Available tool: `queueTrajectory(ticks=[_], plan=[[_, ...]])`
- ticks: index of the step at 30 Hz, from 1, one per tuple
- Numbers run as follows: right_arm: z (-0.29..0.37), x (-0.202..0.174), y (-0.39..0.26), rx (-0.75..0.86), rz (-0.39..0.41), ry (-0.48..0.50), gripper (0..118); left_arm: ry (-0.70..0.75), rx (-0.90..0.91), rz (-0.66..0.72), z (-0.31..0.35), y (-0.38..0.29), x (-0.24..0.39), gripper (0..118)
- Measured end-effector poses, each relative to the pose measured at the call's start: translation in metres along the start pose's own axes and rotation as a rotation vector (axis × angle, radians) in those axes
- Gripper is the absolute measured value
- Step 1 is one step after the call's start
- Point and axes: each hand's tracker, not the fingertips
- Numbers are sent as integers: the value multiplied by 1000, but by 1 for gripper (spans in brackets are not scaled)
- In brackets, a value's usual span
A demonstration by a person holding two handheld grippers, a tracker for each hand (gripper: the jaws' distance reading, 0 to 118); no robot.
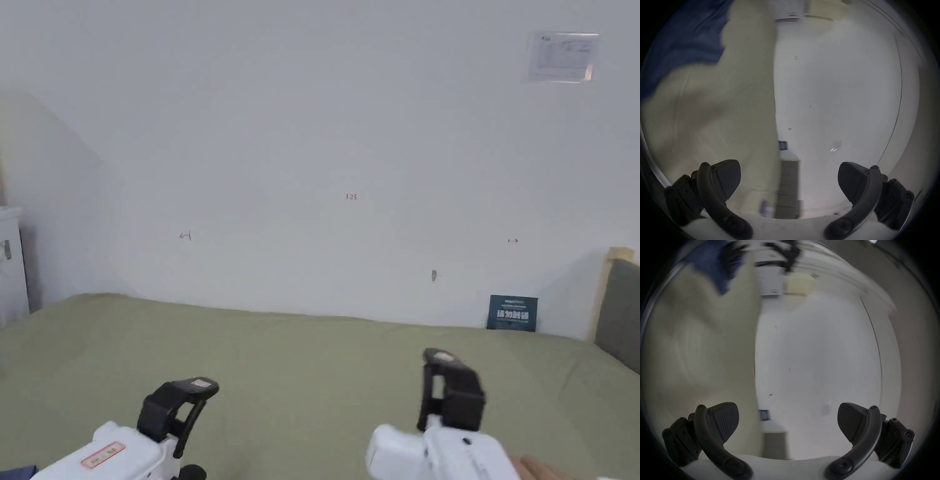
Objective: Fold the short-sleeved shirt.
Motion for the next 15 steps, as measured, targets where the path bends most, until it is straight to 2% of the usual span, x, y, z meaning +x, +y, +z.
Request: queueTrajectory(ticks=[2,4,6,7,8,9,12,15], plan=[[-5,29,-10,-66,-373,1,118,59,34,-315,1,-17,38,118],[-9,57,-33,-118,-826,-4,118,160,121,-770,-1,-44,79,118],[-10,70,-59,-139,-1205,36,118,293,188,-1158,-16,-53,93,118],[-11,69,-72,-131,-1345,58,118,353,227,-1303,-22,-66,99,118],[-10,69,-79,-141,-1419,52,118,370,258,-1369,-26,-73,101,118],[-10,65,-85,-190,-1397,17,118,369,287,-1384,-27,-83,99,118],[-6,55,-82,-207,-1261,-10,118,351,298,-1304,-30,-84,97,118],[-2,52,-82,-205,-1229,-13,118,355,309,-1293,-33,-78,92,118]])
